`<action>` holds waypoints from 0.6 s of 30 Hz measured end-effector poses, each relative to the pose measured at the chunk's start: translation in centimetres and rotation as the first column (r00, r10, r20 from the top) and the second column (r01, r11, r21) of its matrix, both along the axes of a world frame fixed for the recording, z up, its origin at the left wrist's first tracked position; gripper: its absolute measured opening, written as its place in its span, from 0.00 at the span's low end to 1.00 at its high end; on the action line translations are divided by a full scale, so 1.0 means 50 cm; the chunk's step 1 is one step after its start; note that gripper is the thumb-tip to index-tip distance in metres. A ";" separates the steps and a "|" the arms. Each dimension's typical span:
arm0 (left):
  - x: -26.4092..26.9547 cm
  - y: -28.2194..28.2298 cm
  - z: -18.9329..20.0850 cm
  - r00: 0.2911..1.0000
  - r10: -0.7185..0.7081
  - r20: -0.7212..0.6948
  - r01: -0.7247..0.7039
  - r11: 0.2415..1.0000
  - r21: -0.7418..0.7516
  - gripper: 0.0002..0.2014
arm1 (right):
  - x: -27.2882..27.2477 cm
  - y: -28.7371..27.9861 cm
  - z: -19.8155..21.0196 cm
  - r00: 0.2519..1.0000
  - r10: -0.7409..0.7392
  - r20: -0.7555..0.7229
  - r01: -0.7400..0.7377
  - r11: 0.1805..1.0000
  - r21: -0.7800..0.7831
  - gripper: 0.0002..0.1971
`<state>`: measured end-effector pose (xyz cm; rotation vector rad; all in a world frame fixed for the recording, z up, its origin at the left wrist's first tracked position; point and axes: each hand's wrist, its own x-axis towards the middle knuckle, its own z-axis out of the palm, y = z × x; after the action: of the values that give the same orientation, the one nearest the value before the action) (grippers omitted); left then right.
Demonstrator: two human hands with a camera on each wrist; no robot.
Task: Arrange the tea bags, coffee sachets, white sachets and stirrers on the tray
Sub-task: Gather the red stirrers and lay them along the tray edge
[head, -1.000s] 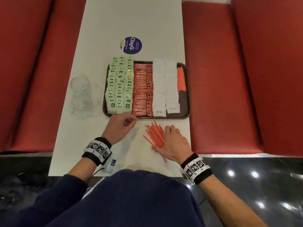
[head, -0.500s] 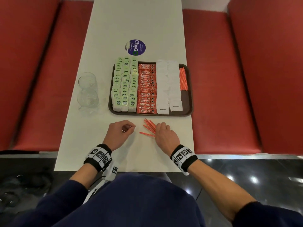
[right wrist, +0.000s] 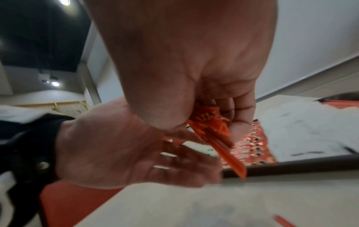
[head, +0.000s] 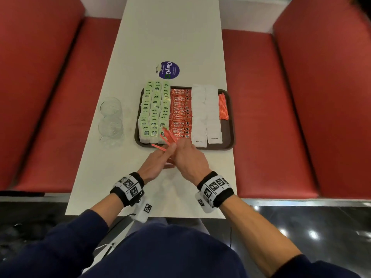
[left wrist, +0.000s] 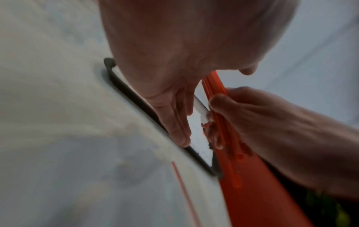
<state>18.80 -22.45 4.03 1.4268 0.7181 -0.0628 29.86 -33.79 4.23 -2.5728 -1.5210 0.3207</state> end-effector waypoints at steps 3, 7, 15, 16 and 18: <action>0.037 -0.015 0.028 0.960 0.257 0.115 -0.202 0.913 -0.354 0.29 | -0.037 0.038 0.030 0.997 0.037 0.074 -0.034 0.998 -0.044 0.24; 0.053 -0.006 0.036 0.894 0.433 0.118 -0.327 0.808 -0.490 0.23 | -0.054 0.063 0.048 0.994 -0.044 0.101 0.049 0.998 -0.051 0.28; 0.036 0.023 0.013 0.835 0.550 -0.027 -0.502 0.740 -0.447 0.14 | -0.026 0.029 0.005 0.998 0.045 0.037 -0.045 0.999 -0.015 0.38; 0.033 0.032 0.008 0.822 0.567 -0.052 -0.528 0.724 -0.443 0.15 | -0.017 0.020 0.008 1.000 0.029 -0.013 -0.029 0.999 -0.020 0.42; 0.027 0.047 -0.002 0.810 0.581 -0.075 -0.556 0.721 -0.414 0.16 | 0.007 -0.003 0.010 0.983 -0.060 -0.174 0.067 0.997 0.034 0.40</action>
<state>20.15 -20.08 3.93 0.7435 1.0032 0.2964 30.23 -33.94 4.76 -2.4836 -1.3682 0.4874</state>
